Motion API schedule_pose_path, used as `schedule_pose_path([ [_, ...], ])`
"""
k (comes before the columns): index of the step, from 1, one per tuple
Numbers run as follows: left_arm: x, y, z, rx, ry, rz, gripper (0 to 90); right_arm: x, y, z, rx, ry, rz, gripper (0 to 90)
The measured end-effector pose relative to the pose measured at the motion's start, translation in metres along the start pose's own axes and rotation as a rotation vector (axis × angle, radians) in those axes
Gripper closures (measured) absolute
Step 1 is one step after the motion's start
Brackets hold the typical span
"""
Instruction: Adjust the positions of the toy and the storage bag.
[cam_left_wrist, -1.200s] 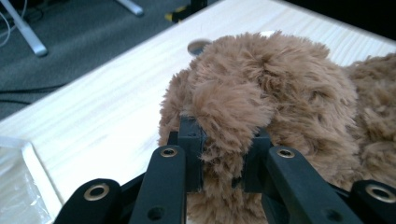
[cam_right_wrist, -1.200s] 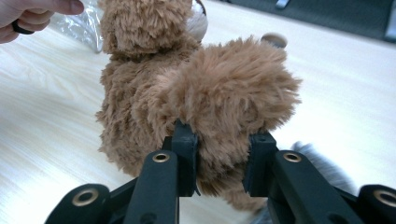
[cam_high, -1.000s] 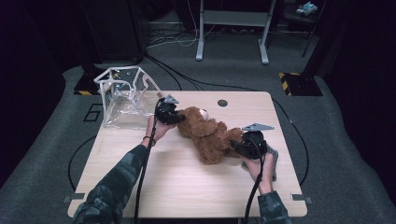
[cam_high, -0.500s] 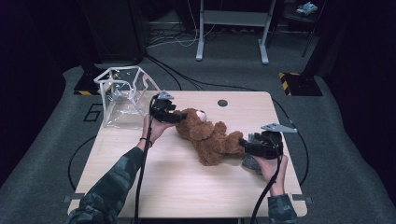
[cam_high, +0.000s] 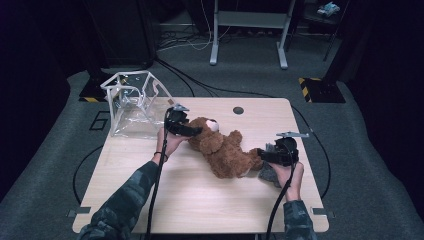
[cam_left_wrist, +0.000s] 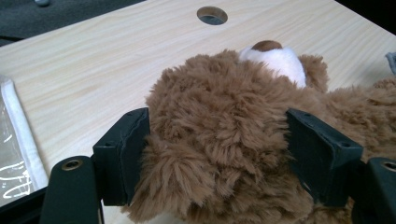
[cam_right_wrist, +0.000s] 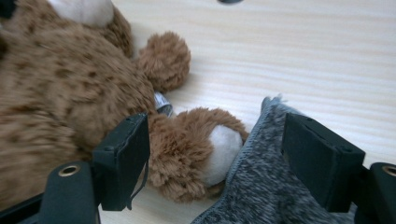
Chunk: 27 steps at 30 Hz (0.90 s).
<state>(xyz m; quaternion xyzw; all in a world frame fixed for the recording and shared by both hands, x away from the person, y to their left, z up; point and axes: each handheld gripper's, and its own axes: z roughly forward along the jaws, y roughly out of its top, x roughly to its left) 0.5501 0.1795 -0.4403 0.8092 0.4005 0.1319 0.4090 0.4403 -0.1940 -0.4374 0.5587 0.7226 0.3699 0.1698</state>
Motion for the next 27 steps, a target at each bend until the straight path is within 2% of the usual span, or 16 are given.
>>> schedule_pose_path([
  [7,0.005,-0.016,-0.006,-0.019,-0.014,-0.022,25.1,0.007,-0.004,0.017,0.045,0.019,-0.020,21.4],
  [11,0.003,-0.017,-0.013,-0.034,-0.010,-0.025,24.5,0.011,-0.004,0.021,0.067,0.028,-0.061,19.2],
  [12,0.002,-0.016,-0.015,-0.042,-0.013,-0.029,24.0,0.012,-0.004,0.022,0.071,0.028,-0.048,18.9],
  [15,-0.003,-0.015,-0.025,-0.047,-0.012,-0.016,22.0,0.011,-0.004,0.025,0.087,0.024,-0.033,17.9],
  [16,-0.005,-0.014,-0.028,-0.051,-0.013,-0.013,21.3,0.008,-0.004,0.025,0.091,0.028,-0.052,17.7],
  [17,-0.007,-0.014,-0.031,-0.059,-0.017,-0.015,20.9,0.009,-0.004,0.026,0.096,0.035,-0.030,17.6],
  [21,-0.017,-0.013,-0.042,-0.069,-0.030,0.004,19.1,0.009,-0.005,0.028,0.108,0.032,-0.025,16.9],
  [27,-0.040,-0.011,-0.055,-0.071,-0.079,0.056,15.9,0.010,-0.003,0.033,0.137,0.035,-0.034,16.3],
])
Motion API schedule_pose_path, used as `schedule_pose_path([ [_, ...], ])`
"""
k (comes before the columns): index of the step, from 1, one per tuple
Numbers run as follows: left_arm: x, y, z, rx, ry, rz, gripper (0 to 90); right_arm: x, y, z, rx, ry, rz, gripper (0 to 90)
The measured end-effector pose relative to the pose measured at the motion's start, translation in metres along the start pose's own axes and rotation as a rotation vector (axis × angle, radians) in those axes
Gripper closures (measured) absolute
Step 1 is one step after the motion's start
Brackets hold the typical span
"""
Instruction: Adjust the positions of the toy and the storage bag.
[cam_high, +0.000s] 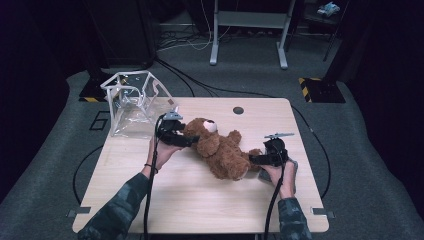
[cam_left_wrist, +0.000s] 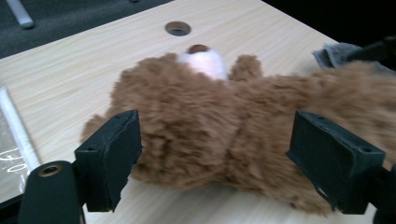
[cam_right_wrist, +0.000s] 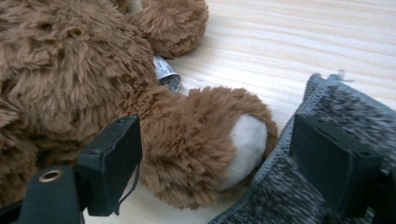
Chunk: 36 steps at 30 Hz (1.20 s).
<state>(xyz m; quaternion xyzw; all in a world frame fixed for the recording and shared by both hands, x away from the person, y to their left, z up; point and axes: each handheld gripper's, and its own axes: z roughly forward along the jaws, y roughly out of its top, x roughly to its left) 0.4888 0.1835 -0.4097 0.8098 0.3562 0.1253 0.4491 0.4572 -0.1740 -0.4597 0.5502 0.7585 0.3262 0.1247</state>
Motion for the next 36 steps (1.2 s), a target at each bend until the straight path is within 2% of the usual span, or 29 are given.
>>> schedule_pose_path([
  [5,-0.017,0.003,-0.003,0.010,-0.041,0.033,14.7,0.003,0.001,0.004,0.021,-0.004,-0.003,15.3],
  [11,-0.033,0.004,-0.004,0.011,-0.069,0.058,13.5,0.003,0.000,0.004,0.026,-0.001,-0.006,15.2],
  [14,-0.041,0.005,-0.001,0.015,-0.087,0.084,13.2,0.003,0.000,0.006,0.037,-0.001,-0.016,15.6],
  [17,-0.050,0.006,0.007,0.031,-0.089,0.111,13.3,0.003,0.000,0.010,0.055,0.005,-0.022,16.8],
  [19,-0.053,0.005,0.014,0.040,-0.073,0.123,14.7,0.003,0.000,0.014,0.065,0.014,-0.028,18.3],
  [20,-0.052,0.005,0.017,0.046,-0.074,0.129,19.1,0.003,0.001,0.017,0.086,0.025,-0.033,19.8],
  [21,-0.052,0.004,0.020,0.050,-0.064,0.144,19.1,0.003,0.001,0.017,0.086,0.025,-0.033,19.8],
  [22,-0.050,0.002,0.023,0.047,-0.066,0.151,24.0,0.003,0.001,0.018,0.087,0.027,-0.035,20.8],
  [23,-0.049,0.000,0.025,0.045,-0.069,0.156,33.5,0.003,0.001,0.020,0.094,0.032,-0.039,22.1],
  [24,-0.047,-0.002,0.028,0.047,-0.080,0.156,34.7,0.002,0.000,0.021,0.099,0.034,-0.042,23.1],
  [25,-0.045,-0.004,0.030,0.041,-0.092,0.161,45.8,0.002,0.000,0.022,0.112,0.039,-0.049,26.2],
  [26,-0.044,-0.005,0.031,0.041,-0.093,0.166,45.8,0.002,0.000,0.022,0.112,0.039,-0.049,26.2],
  [30,-0.041,-0.010,0.030,0.020,-0.088,0.183,63.3,0.004,-0.001,0.023,0.146,0.041,-0.064,38.4],
  [32,-0.038,-0.015,0.029,0.006,-0.069,0.175,68.4,0.005,-0.002,0.024,0.148,0.036,-0.077,46.2],
  [36,-0.029,-0.023,0.025,-0.028,-0.075,0.120,72.9,0.005,-0.003,0.024,0.139,0.054,-0.084,63.2],
])
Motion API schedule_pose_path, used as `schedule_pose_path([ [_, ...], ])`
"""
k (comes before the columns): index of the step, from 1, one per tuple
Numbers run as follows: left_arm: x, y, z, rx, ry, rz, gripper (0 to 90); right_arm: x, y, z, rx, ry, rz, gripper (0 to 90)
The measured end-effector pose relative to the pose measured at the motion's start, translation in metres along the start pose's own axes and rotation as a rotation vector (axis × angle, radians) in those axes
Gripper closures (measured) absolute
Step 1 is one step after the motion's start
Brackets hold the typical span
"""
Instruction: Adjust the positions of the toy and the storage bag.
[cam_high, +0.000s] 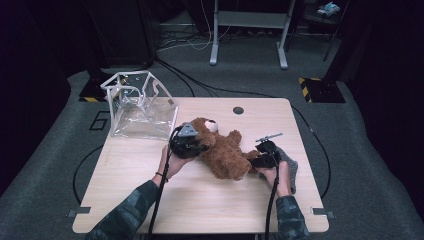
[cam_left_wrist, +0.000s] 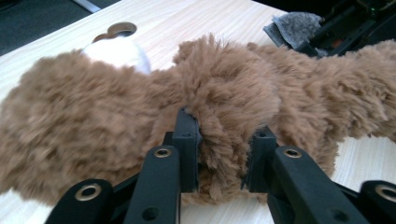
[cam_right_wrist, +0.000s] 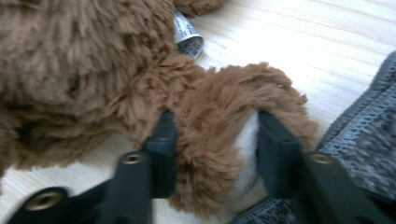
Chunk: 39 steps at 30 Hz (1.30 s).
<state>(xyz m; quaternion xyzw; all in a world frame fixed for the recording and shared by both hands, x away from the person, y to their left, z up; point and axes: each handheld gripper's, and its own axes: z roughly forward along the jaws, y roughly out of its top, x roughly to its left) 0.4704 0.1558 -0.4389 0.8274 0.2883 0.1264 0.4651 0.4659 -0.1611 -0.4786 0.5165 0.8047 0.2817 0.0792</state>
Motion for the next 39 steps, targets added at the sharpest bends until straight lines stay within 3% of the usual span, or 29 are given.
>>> schedule_pose_path([
  [3,0.002,0.001,-0.004,-0.020,0.009,-0.001,73.4,0.001,0.000,-0.004,-0.024,-0.001,0.010,69.9],
  [9,0.007,0.009,-0.011,-0.040,0.005,0.000,73.6,0.002,0.003,-0.018,-0.120,-0.046,0.006,73.6],
  [14,0.012,0.016,-0.014,-0.060,0.003,0.000,73.8,0.003,0.008,-0.041,-0.210,-0.086,0.009,74.4],
  [18,0.015,0.025,-0.016,-0.072,0.000,-0.001,73.9,0.006,0.012,-0.067,-0.273,-0.113,-0.018,74.7],
  [33,0.029,0.040,-0.011,-0.087,-0.006,0.024,75.0,0.036,0.002,-0.108,-0.352,-0.198,-0.070,76.1],
  [39,0.040,0.033,-0.005,-0.065,-0.020,0.024,75.3,0.055,-0.011,-0.103,-0.335,-0.193,-0.082,76.4],
])
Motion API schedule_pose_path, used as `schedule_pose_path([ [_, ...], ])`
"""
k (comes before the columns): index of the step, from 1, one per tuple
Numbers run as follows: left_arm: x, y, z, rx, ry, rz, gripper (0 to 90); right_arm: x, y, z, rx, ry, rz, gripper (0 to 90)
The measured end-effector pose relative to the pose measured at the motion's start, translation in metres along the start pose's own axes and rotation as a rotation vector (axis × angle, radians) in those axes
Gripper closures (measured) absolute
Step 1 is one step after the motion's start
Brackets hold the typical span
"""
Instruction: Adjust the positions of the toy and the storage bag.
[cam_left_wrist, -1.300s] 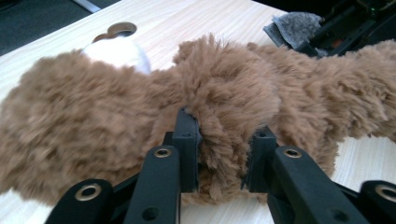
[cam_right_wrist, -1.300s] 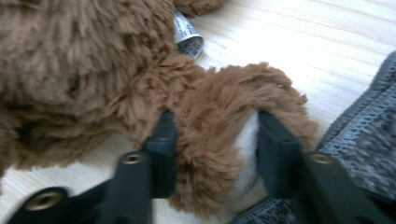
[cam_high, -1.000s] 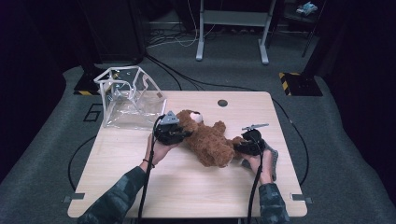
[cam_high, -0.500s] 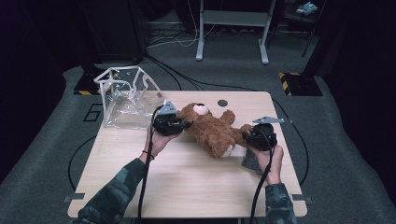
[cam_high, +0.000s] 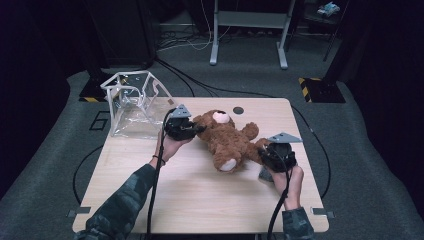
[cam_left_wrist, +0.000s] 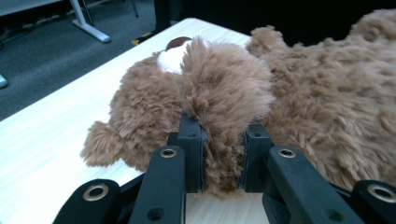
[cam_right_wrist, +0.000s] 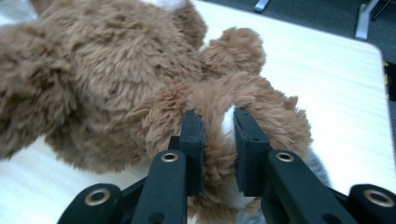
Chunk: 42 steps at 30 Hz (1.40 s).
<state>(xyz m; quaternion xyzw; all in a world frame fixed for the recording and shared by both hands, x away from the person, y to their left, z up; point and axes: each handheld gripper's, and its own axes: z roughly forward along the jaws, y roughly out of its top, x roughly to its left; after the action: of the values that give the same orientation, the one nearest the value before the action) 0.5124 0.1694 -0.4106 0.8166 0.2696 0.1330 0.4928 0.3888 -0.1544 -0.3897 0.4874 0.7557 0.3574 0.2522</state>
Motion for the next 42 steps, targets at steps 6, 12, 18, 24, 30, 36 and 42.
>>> schedule_pose_path([
  [6,0.016,-0.023,0.006,0.034,-0.002,-0.056,75.3,0.032,-0.019,0.008,0.033,0.052,-0.035,76.3],
  [12,0.030,-0.045,0.005,0.058,0.002,-0.139,73.9,0.061,-0.033,0.022,0.074,0.142,-0.051,75.5],
  [18,0.037,-0.058,0.003,0.056,-0.003,-0.224,65.9,0.056,-0.041,0.031,0.067,0.223,0.005,58.1],
  [24,0.037,-0.062,0.002,0.066,0.012,-0.259,63.3,0.042,-0.039,0.023,0.019,0.232,0.042,37.6],
  [30,0.038,-0.066,0.004,0.083,0.025,-0.271,62.3,0.017,-0.048,0.017,-0.004,0.186,0.114,24.4],
  [36,0.039,-0.066,0.000,0.090,0.075,-0.303,46.3,0.003,-0.068,0.028,0.044,0.132,0.153,20.0],
  [42,0.036,-0.063,-0.002,0.120,0.102,-0.306,31.0,-0.001,-0.081,0.037,0.062,0.119,0.172,19.0],
])
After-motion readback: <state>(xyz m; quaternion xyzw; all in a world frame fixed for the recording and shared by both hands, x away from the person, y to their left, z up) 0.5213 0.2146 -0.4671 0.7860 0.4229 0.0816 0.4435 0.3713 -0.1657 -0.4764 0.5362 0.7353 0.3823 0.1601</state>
